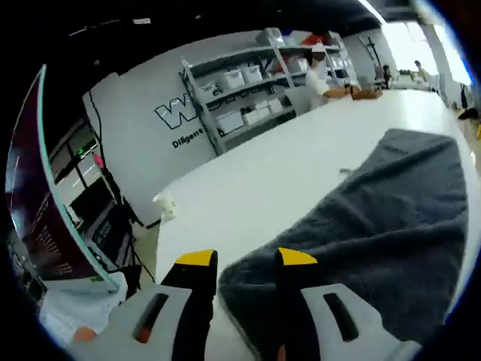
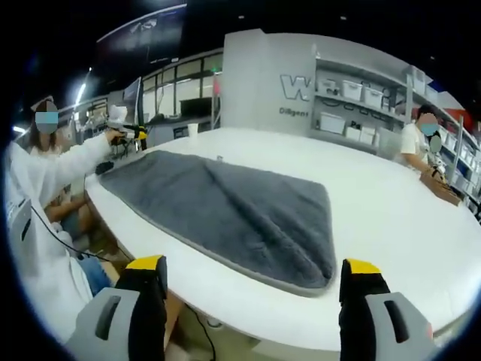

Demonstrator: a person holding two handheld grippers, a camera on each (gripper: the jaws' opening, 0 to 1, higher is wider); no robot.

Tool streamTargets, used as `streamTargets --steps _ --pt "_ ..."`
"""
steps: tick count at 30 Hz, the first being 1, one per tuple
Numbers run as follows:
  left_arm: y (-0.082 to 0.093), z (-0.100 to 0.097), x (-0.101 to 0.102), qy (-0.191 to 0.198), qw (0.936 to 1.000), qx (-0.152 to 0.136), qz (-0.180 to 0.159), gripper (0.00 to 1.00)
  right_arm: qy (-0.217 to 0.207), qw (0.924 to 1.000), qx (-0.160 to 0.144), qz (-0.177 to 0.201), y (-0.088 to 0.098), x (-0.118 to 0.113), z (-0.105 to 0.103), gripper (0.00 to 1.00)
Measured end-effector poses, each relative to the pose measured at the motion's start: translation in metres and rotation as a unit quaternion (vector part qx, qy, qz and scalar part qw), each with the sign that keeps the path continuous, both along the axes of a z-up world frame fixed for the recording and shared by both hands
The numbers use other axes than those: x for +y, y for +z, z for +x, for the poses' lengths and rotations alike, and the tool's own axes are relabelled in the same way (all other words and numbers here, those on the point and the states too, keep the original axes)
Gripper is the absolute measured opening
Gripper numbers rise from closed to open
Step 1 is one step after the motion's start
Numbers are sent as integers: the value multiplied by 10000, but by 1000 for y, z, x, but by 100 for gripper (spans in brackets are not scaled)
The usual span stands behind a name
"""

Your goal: Open the folded towel by lifting each exposed corner and separating the folded layers until the towel lies flat within the target outline without major curled edges

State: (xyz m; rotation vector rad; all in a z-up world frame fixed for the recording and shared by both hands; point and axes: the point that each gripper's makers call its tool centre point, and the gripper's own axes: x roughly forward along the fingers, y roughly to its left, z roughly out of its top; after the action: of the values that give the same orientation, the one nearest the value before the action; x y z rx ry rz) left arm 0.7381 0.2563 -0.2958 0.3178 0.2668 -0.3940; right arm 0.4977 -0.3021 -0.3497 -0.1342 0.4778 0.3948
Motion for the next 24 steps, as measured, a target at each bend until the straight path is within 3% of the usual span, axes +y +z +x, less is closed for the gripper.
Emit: streamTargets --steps 2,7,11,16,20,21,23,24 --pt "5 -29 -8 -149 9991 -54 -399 37 34 10000 -15 8 1 2 1 95" --pt "3 -97 -31 -686 9905 200 -1177 43 96 9999 -37 -96 6 1 8 96" --pt "-7 -130 -40 -816 9906 308 -1053 60 151 9997 -60 -167 10 0 16 96" --pt "-18 -164 -57 -987 9849 339 -1383 69 294 9991 -134 -271 15 0 29 98" --pt "-25 -181 -66 -1116 9854 293 -1251 80 506 9982 -135 -291 15 1 40 98" --pt "-28 -185 -69 -1178 9851 360 -1202 82 541 9982 -118 -248 14 1 44 99" --pt "-41 -196 -77 -1284 9804 777 -1279 88 658 9976 -54 -211 13 2 52 99" --pt "-43 -199 -80 -1343 9789 806 -1313 90 717 9972 -20 -229 11 4 55 99"
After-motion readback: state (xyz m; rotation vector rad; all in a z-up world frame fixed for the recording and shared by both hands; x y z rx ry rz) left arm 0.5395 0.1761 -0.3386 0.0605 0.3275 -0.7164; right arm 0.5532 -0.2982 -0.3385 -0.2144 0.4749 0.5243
